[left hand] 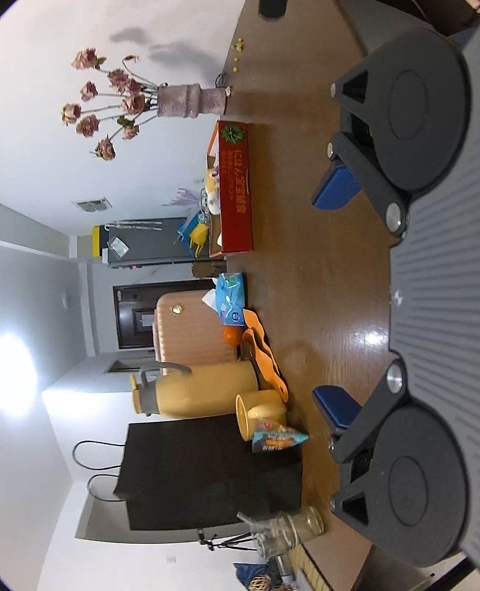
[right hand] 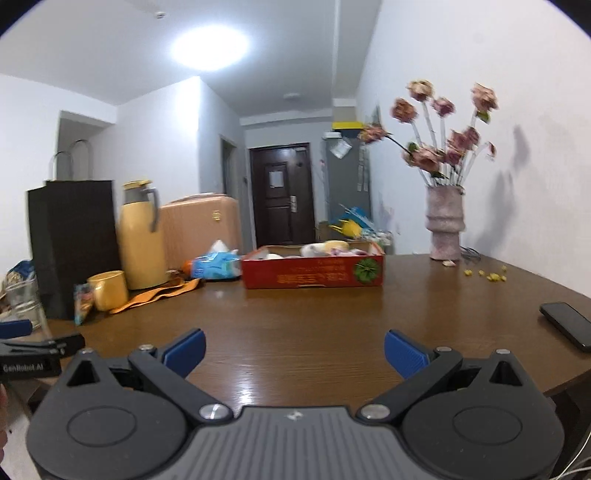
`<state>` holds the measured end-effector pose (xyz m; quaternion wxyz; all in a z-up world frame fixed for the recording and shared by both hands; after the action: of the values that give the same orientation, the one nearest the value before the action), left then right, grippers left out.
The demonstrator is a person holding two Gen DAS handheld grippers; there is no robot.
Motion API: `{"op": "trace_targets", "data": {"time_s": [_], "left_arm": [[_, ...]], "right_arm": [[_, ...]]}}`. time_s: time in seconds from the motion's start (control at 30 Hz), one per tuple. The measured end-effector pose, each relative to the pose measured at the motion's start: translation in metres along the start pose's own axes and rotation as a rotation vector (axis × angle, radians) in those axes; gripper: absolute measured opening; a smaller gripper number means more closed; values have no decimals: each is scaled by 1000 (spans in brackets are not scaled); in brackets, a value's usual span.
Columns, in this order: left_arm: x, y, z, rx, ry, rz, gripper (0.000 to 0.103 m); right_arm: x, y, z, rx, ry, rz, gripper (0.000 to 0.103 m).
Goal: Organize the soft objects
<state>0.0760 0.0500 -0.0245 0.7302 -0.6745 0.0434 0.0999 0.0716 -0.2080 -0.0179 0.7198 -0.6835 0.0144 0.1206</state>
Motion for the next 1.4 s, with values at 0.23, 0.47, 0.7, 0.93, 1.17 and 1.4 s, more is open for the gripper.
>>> {"op": "trace_targets", "data": {"time_s": [0.23, 0.47, 0.7, 0.93, 1.17, 1.4], "left_arm": [[-1, -12, 4, -30, 8, -18, 103], [-2, -14, 0, -14, 12, -19, 103], [-5, -16, -4, -5, 24, -32, 103], [-6, -16, -4, -8, 24, -33, 103], [-6, -17, -3, -9, 24, -35, 103], [-6, -18, -4, -5, 23, -38, 103]], "right_arm": [[-2, -1, 9, -17, 5, -1, 103], [1, -3, 6, -9, 8, 1, 103], [3, -2, -4, 20, 30, 6, 103], [2, -1, -3, 17, 22, 6, 103], [2, -1, -2, 17, 18, 9, 103], [1, -3, -3, 17, 22, 2, 103]]}}
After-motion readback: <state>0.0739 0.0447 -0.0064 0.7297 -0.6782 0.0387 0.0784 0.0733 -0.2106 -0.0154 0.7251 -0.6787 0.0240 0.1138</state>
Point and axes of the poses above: each gripper's, at about its wrist camera, not at the fingertips, and x roughly the way its jaws point, z to its left, y to its underside, the point moved 9 cm from there along x, roughly the way its jaws point, and after that the axes turned 4 degrees about -z, right-handed, at the moved point
